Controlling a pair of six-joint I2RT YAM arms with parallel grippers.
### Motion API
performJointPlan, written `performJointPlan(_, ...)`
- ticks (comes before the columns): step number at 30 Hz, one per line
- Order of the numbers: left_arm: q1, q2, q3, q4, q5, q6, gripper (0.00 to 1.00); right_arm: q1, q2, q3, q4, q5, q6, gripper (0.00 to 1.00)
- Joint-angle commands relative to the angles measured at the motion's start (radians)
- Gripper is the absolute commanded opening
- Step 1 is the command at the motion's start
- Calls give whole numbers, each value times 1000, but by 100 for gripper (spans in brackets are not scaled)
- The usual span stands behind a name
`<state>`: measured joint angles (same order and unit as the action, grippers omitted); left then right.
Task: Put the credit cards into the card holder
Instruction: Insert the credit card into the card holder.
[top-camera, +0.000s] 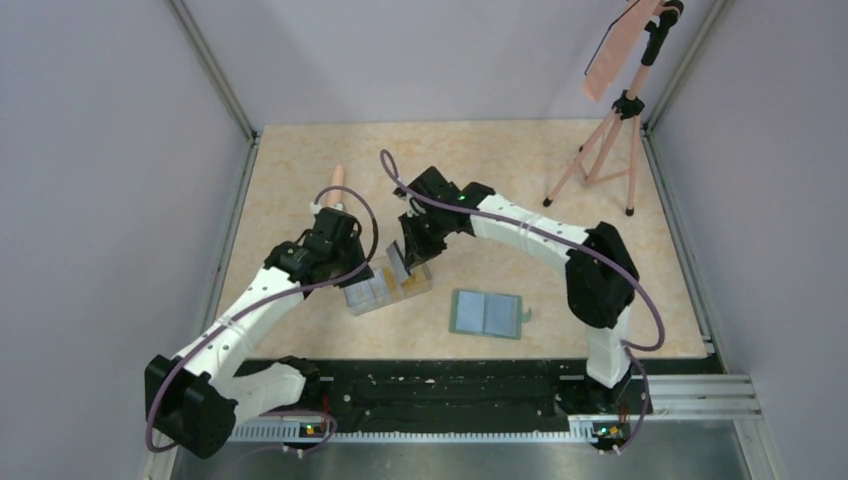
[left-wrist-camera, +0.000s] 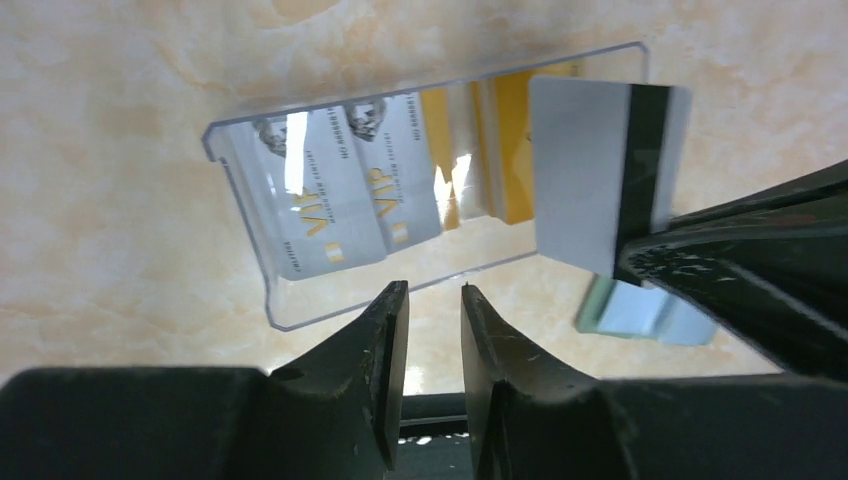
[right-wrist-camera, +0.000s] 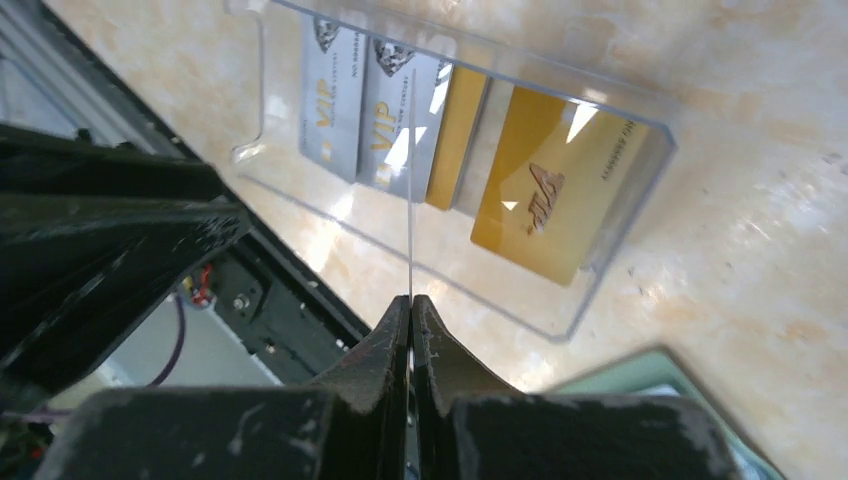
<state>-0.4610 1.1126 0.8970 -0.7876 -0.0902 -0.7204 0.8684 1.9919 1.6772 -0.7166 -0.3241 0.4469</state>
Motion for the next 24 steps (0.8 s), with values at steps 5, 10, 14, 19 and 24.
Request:
performJointPlan(5, 1, -182, -91, 276, 199, -73, 47, -147, -349, -209, 160, -171, 48, 0)
performJointPlan(10, 1, -256, -205, 590, 394, -151, 57, -201, -484, -330, 191, -287, 62, 0)
performJointPlan(14, 1, -231, -281, 868, 574, -223, 58, -221, -580, -416, 231, -377, 92, 0)
performJointPlan(19, -1, -175, -306, 1041, 690, -278, 57, -239, -670, -485, 267, -429, 143, 0)
performJointPlan(24, 0, -149, -323, 1162, 752, -319, 54, -261, -695, -543, 336, -488, 200, 0)
